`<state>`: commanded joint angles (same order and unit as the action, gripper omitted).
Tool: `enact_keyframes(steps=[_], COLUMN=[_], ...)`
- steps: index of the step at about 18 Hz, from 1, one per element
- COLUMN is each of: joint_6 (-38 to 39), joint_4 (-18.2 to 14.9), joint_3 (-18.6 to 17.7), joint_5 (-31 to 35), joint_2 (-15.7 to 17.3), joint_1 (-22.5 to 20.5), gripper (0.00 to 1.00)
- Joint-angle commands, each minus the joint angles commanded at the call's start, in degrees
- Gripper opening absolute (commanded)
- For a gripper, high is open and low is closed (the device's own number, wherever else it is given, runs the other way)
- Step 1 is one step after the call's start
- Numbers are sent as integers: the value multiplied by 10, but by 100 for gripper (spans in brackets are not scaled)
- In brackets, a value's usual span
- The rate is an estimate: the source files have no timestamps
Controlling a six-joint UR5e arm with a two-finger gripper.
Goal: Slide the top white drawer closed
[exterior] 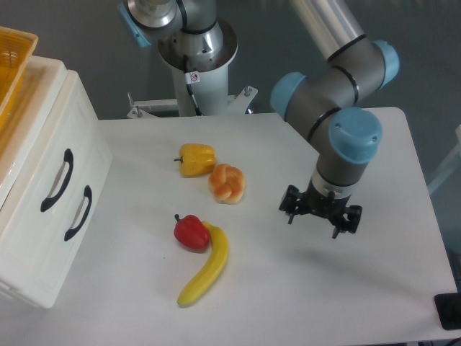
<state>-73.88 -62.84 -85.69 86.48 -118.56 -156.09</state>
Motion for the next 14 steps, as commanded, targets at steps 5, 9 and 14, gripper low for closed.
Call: enact_keyframes(steps=[5, 9, 14], joint_6=[-92, -135, -133], joint_4=[0, 0, 1], joint_3=[0, 14, 18], joint_5=[7, 36, 41], joint_2=[-25, -34, -32], joint_1=[-35, -42, -44], gripper=[100, 100, 100])
